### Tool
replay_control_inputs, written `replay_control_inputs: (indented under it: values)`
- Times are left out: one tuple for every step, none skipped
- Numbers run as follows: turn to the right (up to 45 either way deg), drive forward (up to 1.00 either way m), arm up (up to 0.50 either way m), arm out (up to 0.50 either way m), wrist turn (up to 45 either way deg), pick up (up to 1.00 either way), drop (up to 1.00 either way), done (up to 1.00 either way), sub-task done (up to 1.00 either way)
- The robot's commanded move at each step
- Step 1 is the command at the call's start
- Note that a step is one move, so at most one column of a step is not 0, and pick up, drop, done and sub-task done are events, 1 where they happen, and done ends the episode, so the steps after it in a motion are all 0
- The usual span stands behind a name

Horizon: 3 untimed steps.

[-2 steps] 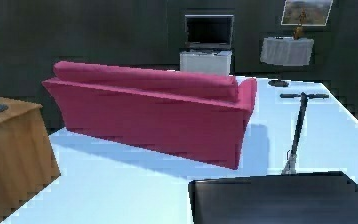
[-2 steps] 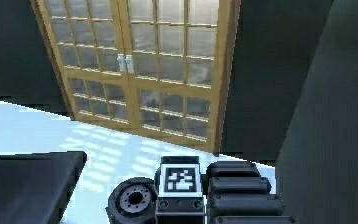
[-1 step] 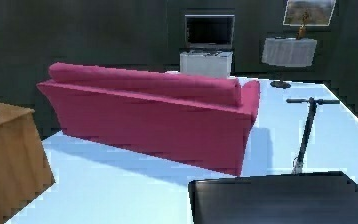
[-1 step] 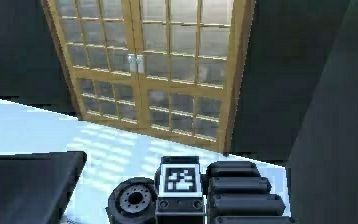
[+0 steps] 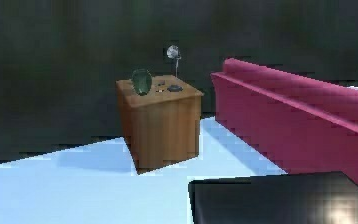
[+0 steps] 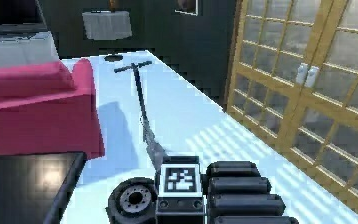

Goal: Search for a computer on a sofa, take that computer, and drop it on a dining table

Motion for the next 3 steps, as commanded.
replay_control_inputs:
  values:
    - [-36.0,0.00,0.00,0.00,0.0,0.00,0.00,0.00,0.00]
    - [0.0,1.00,0.00,0.00,0.0,0.00,0.00,0.00,0.00]
    - [-3.0,0.00,0.00,0.00,0.0,0.00,0.00,0.00,0.00]
